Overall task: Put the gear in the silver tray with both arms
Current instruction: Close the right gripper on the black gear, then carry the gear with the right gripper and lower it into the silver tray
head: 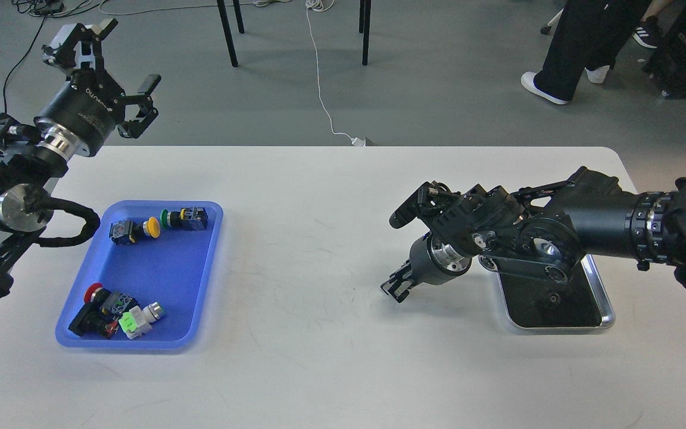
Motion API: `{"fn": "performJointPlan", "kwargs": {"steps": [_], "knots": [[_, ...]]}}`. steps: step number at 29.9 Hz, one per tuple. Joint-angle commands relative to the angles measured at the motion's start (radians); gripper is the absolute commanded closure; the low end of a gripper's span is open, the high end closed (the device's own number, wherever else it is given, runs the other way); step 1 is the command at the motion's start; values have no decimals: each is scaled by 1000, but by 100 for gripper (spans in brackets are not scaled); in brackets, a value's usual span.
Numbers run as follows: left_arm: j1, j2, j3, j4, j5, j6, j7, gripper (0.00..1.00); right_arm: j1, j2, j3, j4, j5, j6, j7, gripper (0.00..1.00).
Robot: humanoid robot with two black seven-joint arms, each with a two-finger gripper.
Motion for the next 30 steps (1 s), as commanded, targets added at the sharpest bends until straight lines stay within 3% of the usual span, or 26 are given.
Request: {"fn": "performJointPlan", "kwargs": {"steps": [1,9,16,21,25,30], "knots": [[0,2,-2,0,0,0,-2,2,4,-5,-1,2,-1,0,2,93],[0,11,-2,0,0,0,-2,2,79,-103,7,2,1,-29,2,93],[0,23,-3,0,-2,2,-2,2,118,-318,4,18,-103,-29,6,93],[8,26,-3,-6,-5,0,-4,2,50,-473,5,47,-211,-33,6,93],[12,26,-3,-11,-3,0,-33,2,-5,-513,5,39,-214,-95,3,91],[14,26,-3,-12,-3,6,-35,2,-40,-517,5,33,-218,-121,-1,88]]}}
